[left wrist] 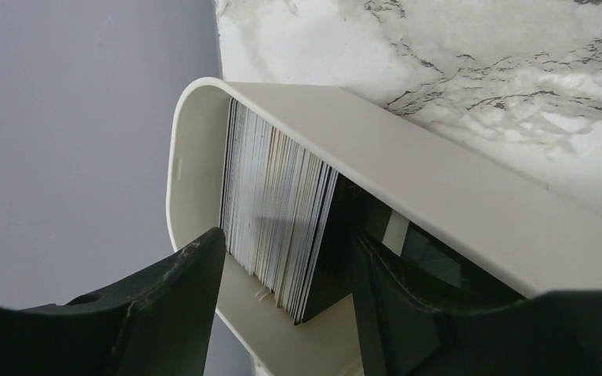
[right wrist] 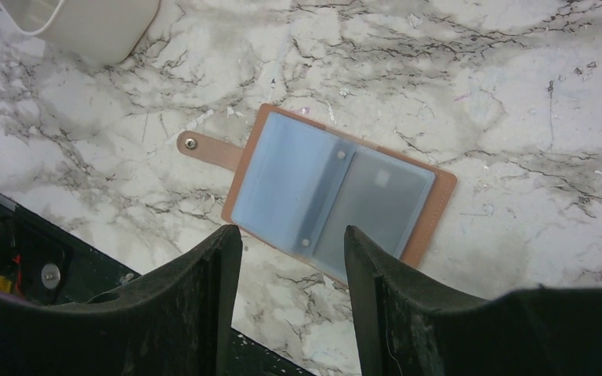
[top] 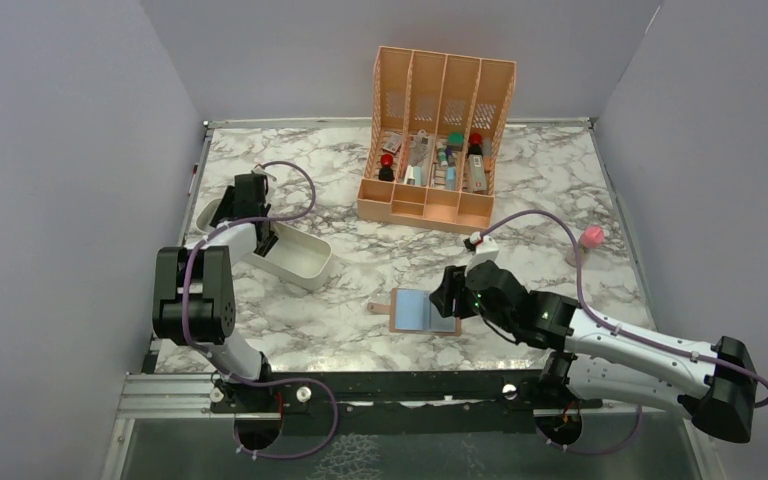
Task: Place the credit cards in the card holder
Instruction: Pick up the credit card from the storage box.
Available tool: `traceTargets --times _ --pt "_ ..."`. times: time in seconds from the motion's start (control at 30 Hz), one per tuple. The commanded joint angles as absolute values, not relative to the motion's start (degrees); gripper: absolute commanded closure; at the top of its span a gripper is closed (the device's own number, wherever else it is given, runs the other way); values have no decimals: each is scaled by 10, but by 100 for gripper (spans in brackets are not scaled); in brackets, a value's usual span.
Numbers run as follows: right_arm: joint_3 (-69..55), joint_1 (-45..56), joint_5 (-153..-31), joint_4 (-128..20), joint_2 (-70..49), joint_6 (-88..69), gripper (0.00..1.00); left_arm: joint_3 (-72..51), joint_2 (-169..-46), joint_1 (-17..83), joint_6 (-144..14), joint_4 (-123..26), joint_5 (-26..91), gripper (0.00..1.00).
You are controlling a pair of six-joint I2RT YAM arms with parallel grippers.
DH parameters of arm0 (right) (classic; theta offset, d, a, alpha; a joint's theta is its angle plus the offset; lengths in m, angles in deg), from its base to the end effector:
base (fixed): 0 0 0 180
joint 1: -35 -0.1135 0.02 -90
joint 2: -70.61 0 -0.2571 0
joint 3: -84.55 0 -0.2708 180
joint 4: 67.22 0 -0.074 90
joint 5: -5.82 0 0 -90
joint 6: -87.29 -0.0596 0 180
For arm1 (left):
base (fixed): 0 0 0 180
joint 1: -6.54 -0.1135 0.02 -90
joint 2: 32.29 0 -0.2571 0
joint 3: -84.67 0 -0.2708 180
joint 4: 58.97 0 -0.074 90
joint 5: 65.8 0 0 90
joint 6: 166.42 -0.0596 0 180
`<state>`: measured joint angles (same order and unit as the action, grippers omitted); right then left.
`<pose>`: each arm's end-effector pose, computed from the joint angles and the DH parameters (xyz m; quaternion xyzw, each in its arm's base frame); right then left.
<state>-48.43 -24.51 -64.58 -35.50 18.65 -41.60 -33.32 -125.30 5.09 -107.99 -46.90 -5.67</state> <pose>0.1369 0.1930 0.2150 -0.0824 0.8800 0.2354 0.4041 0.3566 0.0387 0.1449 0.1312 0.8825 0.3360 0.3017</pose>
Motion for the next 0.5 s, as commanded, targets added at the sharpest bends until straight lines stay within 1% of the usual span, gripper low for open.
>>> traceTargets --times 0.0,0.13,0.23,0.37,0.47 --pt "-468 -242 -625 -373 183 -407 44 -314 -1269 41 -1082 -473 -51 41" --pt "-468 -242 -626 -371 181 -408 44 -302 -1275 40 -1077 -458 -45 47" --pt "-472 -242 -624 -372 186 -412 44 -291 -1274 40 -1079 -449 -40 54" --pt "-474 -242 -622 -373 185 -412 44 -268 -1279 40 -1081 -425 -45 56" --pt "-475 -242 -619 -370 185 -413 44 -257 -1283 40 -1082 -412 -52 60"
